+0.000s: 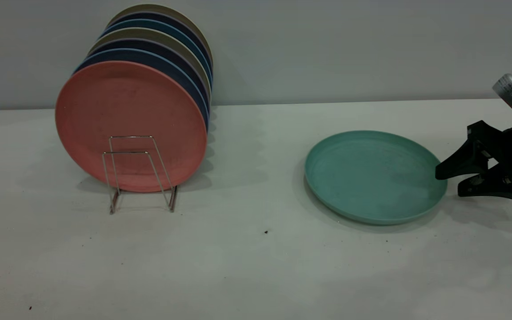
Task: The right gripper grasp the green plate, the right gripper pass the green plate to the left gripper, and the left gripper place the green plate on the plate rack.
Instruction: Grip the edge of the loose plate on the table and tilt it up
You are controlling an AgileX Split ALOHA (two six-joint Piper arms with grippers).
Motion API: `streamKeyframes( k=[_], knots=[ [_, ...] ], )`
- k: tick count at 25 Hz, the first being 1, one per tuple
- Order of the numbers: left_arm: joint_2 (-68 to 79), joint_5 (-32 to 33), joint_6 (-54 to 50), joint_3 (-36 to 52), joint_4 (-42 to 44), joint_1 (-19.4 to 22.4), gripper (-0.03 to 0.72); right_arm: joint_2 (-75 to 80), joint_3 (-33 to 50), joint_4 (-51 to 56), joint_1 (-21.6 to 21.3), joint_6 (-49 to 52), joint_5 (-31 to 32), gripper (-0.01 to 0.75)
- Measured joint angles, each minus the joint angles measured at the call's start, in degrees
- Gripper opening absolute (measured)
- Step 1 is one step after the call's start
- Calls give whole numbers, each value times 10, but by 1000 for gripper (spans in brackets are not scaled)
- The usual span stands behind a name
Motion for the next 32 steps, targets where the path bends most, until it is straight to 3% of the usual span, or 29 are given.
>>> streamKeyframes(
  k=[19,22,27,29,32],
  knots=[
    [0,-2,0,0,0,0,468,41,-47,26,46,3,-25,479],
    [0,-2,0,0,0,0,468,45,-51,31,49,3,-32,393],
    [0,-1,-1,0,-3,0,468,46,-51,28,49,3,-60,78],
    [0,1,-1,0,-12,0,468,46,-51,26,49,3,-68,26],
    [0,6,-1,0,-28,0,468,45,-51,24,49,6,-68,13]
  ],
)
